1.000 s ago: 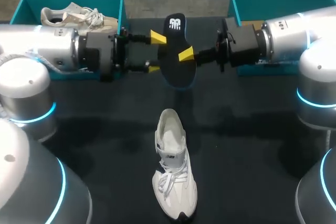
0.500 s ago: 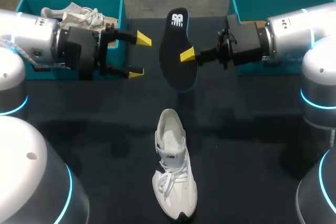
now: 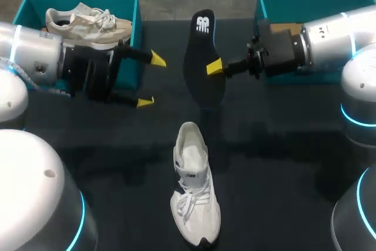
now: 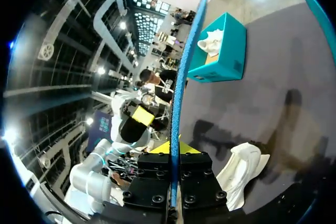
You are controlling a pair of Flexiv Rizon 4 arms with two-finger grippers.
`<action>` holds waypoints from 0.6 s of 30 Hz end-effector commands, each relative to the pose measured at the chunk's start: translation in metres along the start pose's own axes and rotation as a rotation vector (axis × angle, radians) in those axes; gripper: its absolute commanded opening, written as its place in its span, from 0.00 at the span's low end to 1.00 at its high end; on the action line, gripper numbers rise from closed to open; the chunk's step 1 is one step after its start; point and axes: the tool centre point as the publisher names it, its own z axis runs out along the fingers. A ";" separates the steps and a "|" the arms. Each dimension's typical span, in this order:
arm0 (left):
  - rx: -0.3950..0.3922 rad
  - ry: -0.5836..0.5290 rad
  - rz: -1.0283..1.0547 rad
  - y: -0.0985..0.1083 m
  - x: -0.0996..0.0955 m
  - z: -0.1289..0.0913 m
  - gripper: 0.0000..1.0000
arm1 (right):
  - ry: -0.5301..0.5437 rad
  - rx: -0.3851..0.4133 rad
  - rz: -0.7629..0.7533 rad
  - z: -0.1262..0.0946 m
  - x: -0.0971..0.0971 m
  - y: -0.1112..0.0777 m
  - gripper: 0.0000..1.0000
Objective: Take the shoe out of the shoebox, open the shoe tongue, remove and reinsert the insole, then place the shoe into the shoebox
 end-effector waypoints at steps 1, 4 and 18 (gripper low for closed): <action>-0.089 0.167 -0.141 -0.013 0.005 -0.005 1.00 | 0.009 -0.020 -0.031 -0.005 -0.002 -0.010 0.00; -0.115 0.241 -0.219 -0.014 0.010 -0.003 1.00 | 0.001 -0.020 -0.048 -0.006 -0.007 -0.013 0.00; -0.196 0.364 -0.508 -0.003 0.031 -0.003 1.00 | -0.067 -0.074 -0.086 -0.007 -0.023 -0.016 0.00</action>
